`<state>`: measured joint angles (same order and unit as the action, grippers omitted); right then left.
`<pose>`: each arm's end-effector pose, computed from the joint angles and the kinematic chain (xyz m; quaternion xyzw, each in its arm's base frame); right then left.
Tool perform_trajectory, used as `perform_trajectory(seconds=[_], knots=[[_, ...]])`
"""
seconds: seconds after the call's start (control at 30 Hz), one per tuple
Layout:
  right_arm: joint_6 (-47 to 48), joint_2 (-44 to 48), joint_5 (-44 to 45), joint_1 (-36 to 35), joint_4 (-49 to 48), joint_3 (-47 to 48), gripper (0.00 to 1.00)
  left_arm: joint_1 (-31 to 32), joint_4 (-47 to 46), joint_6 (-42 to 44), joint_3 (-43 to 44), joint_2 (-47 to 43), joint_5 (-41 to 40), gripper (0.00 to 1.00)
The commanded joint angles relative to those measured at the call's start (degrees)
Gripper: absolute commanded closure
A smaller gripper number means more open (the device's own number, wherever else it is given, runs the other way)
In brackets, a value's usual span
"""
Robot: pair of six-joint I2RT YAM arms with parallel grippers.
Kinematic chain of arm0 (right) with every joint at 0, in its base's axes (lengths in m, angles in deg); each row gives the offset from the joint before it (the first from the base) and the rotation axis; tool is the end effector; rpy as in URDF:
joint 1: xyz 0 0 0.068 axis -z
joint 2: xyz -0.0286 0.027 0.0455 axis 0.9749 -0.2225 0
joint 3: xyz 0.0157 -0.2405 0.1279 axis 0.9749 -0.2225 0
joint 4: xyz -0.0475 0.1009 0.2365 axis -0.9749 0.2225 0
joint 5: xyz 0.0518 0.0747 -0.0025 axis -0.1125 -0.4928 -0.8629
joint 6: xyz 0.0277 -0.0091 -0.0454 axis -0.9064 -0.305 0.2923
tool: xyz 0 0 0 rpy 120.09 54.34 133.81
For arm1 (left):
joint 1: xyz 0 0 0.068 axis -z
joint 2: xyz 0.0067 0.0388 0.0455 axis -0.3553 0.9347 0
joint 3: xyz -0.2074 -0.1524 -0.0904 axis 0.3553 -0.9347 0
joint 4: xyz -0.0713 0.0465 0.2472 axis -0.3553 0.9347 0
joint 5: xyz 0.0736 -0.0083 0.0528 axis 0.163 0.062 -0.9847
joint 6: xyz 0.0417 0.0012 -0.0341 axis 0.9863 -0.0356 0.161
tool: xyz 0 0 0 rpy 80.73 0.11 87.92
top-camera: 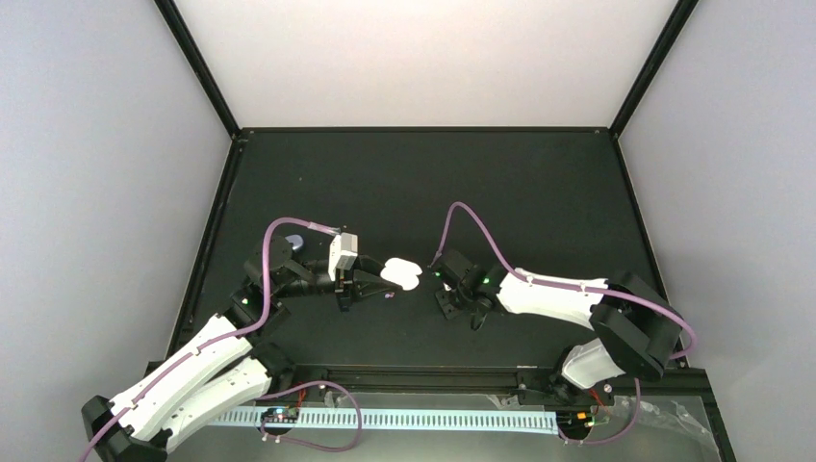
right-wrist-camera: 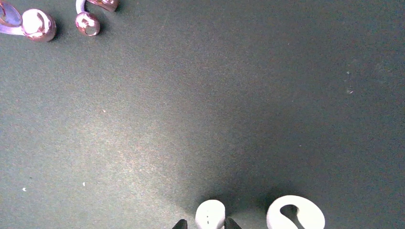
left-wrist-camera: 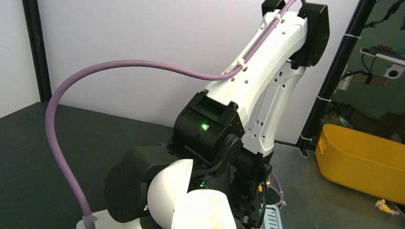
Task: Insert the wireless bluetooth earbuds into the charging case
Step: Pick up the earbud from the center of the board.
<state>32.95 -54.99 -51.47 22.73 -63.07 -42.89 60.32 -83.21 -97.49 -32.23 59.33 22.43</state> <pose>0.1532 0.2106 0.1572 -0.2468 0.9445 0.1154 0.1833 0.1101 -0.1234 0.3271 0.4222 0.5580 -0.5259 0.4836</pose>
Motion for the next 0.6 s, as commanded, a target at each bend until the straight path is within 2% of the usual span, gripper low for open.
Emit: perform_trajectory(seconds=[0.0, 0.17, 0.3, 0.37, 0.57], knots=[[-0.45, 1.42, 2.6, -0.27, 0.99, -0.87, 0.82, -0.03, 0.29, 0.85, 1.38, -0.55, -0.56, 0.98], [-0.4, 3.1, 2.93, -0.18, 1.73, -0.73, 0.88, 0.01, 0.11, 0.77, 1.39, -0.33, -0.59, 0.98], [-0.3, 5.32, 2.97, -0.23, 3.49, -0.18, 0.99, -0.01, 0.11, 0.7, 1.39, -0.29, -0.5, 0.98], [0.04, 7.64, 3.01, -0.25, 5.37, 0.5, 0.99, -0.04, 0.09, 0.68, 1.34, -0.21, -0.43, 0.98], [5.45, 24.82, -1.6, -0.26, 14.22, 5.23, 0.99, 0.01, -0.41, 0.52, 1.17, 0.26, 0.23, 0.98]])
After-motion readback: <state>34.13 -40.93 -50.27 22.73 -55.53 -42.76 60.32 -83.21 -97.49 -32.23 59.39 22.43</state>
